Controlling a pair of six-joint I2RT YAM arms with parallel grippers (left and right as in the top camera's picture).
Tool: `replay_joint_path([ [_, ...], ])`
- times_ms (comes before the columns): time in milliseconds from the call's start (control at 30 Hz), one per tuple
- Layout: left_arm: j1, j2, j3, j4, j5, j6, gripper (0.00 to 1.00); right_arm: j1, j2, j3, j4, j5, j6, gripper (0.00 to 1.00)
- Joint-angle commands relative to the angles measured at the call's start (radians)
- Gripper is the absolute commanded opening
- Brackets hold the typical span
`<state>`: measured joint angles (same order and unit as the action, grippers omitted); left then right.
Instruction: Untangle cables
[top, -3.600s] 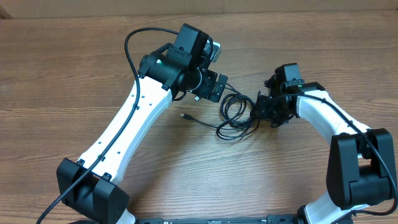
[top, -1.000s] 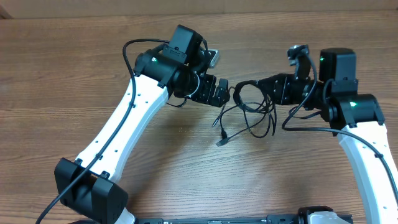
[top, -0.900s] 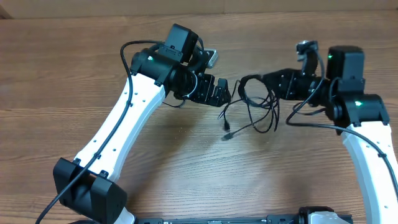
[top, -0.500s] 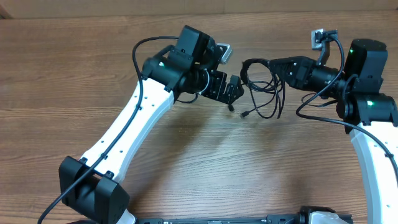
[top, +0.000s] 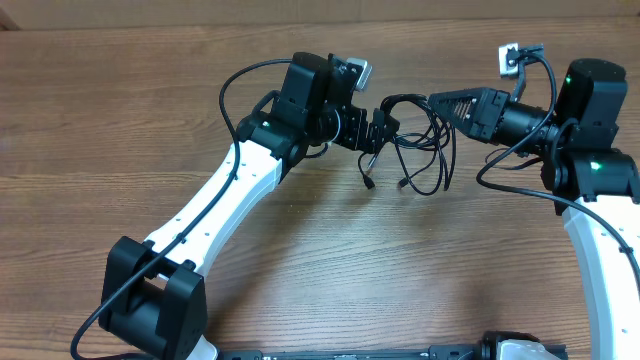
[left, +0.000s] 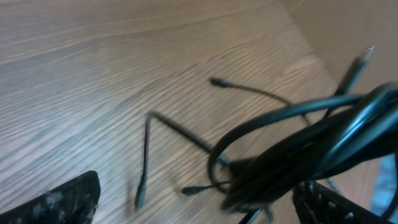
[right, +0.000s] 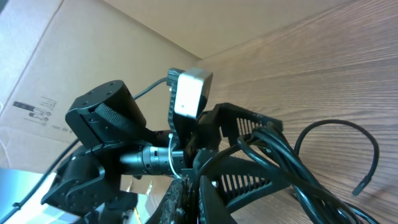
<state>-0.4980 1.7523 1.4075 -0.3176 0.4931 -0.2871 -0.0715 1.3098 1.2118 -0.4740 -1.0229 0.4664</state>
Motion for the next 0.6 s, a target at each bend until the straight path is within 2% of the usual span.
replay_joint_path([
  [0,-0.008,-0.019,-0.002,0.082,0.127,-0.077,0.83,-0.003,-0.023,0.034,0.038,-0.048,0.037,0.04],
  [67,-0.008,-0.019,-0.002,0.095,0.137,-0.077,0.74,-0.003,-0.023,0.034,0.052,-0.053,0.060,0.04],
  [133,-0.010,-0.019,-0.006,0.090,0.137,-0.077,0.56,-0.003,-0.023,0.034,0.061,-0.057,0.062,0.04],
  [233,-0.009,-0.019,-0.007,0.085,0.153,-0.076,0.41,-0.003,-0.023,0.034,0.061,-0.056,0.062,0.04],
  [267,-0.008,-0.019,-0.007,0.086,0.169,-0.076,0.29,-0.003,-0.023,0.034,0.061,-0.056,0.061,0.04],
  [367,-0.001,-0.019,-0.007,0.086,0.207,-0.075,0.08,-0.003,-0.023,0.034,0.061,-0.039,0.047,0.04],
  [400,0.002,-0.019,-0.007,0.086,0.227,-0.072,0.04,-0.003,-0.023,0.034,0.060,-0.022,0.015,0.04],
  [567,0.025,-0.019,-0.007,0.084,0.385,-0.027,0.04,-0.003,-0.023,0.034,-0.004,0.138,-0.055,0.04],
])
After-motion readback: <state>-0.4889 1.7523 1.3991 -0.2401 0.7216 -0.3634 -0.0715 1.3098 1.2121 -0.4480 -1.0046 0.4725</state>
